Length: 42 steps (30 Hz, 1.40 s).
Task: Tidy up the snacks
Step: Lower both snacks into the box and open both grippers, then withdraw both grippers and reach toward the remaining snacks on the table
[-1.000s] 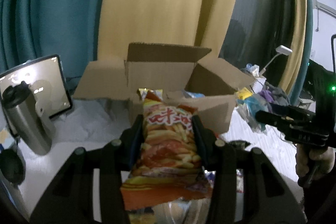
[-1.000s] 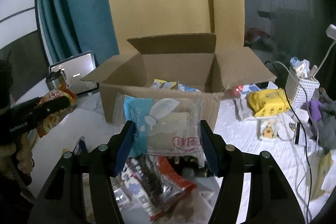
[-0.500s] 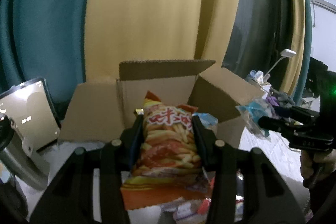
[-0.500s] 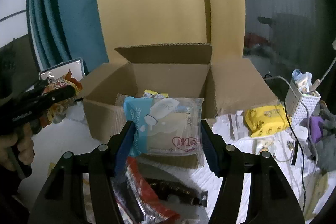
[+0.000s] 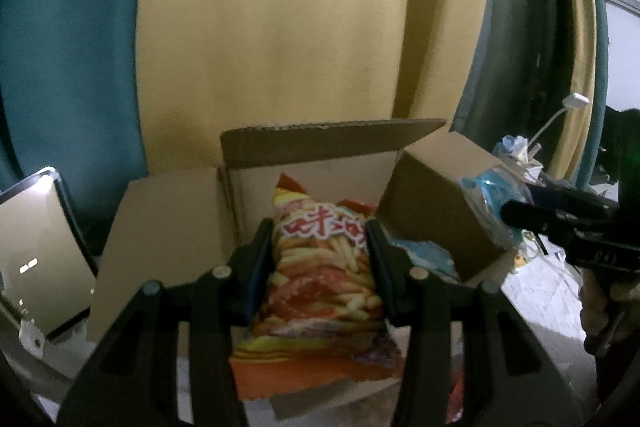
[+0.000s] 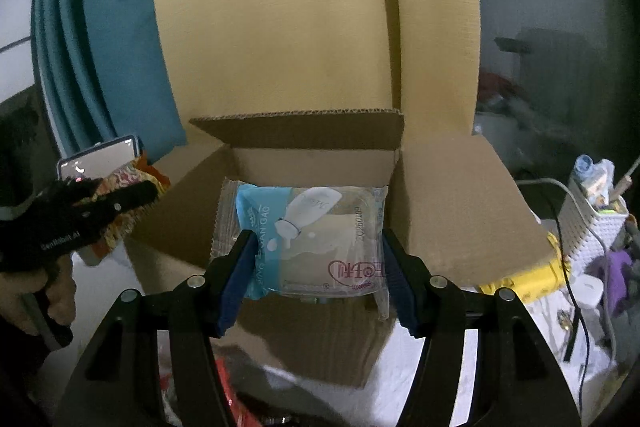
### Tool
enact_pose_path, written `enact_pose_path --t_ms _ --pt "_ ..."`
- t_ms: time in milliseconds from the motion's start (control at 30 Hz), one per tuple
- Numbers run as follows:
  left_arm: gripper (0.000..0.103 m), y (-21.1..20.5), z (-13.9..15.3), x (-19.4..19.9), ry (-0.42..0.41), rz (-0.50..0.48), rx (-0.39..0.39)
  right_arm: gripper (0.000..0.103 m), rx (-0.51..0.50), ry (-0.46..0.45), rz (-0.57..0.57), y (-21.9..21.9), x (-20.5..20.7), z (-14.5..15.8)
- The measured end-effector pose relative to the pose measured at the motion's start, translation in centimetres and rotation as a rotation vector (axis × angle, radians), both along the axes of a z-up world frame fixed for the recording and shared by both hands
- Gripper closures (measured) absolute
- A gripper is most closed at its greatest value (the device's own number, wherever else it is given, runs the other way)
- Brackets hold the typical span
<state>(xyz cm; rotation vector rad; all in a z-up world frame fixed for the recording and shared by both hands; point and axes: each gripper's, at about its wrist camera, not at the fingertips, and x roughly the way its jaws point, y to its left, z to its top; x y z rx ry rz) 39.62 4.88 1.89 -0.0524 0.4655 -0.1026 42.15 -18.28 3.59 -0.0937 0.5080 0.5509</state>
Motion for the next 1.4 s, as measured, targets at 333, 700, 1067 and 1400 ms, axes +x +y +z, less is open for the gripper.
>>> enact_pose_path --t_ms 333,700,1067,1400 --pt "0.056 1.0 -1.2 4.5 0.047 0.055 -0.007 0.038 0.036 0.052 -0.021 1.6 5.9 0.1" --pt "0.015 2.2 -2.2 6.2 0.121 0.033 -0.068 0.017 0.048 0.063 -0.149 1.8 10.2 0.9" --pt "0.015 1.3 -0.3 2.8 0.084 0.032 -0.075 0.017 0.012 0.054 -0.146 1.0 7.2 1.2" --pt "0.015 -0.2 1.8 -1.8 0.037 0.028 -0.064 0.017 0.0 0.013 -0.136 -0.5 2.4 2.9"
